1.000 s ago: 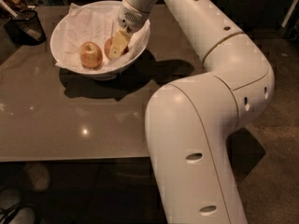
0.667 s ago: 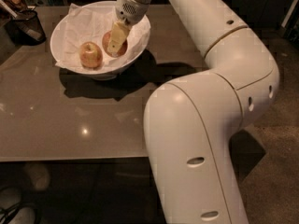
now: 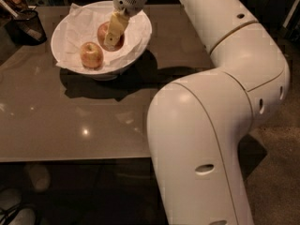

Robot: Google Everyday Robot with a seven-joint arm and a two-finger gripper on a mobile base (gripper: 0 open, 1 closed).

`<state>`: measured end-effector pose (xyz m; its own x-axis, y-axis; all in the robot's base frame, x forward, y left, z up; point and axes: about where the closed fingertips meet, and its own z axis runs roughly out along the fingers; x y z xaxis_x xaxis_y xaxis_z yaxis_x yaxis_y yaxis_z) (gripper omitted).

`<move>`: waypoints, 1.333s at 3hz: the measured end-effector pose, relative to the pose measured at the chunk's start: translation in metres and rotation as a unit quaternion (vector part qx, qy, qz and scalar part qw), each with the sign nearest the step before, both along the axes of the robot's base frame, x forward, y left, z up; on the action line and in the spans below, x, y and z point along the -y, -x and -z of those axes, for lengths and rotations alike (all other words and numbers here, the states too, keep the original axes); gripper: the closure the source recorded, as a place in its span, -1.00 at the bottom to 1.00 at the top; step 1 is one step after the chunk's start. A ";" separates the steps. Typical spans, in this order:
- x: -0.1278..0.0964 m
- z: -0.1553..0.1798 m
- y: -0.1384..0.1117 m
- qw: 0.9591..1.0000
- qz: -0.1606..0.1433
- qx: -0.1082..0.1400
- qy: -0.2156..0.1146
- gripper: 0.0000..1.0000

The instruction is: Pick apple from white bowl

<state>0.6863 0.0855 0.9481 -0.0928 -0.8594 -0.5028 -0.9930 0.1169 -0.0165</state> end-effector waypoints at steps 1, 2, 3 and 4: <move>0.000 -0.018 0.019 0.999 -0.033 0.006 -0.029 1.00; 0.007 -0.032 0.039 0.997 -0.049 0.006 -0.054 1.00; 0.030 -0.040 0.086 0.997 -0.032 -0.010 -0.076 1.00; 0.030 -0.040 0.086 0.997 -0.032 -0.010 -0.076 1.00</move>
Offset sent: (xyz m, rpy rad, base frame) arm -0.0879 -0.0317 0.0438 0.1397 0.0211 0.1530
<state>0.6004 0.0560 0.9879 -0.0515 -0.7775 -0.6268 -0.9985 0.0525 0.0170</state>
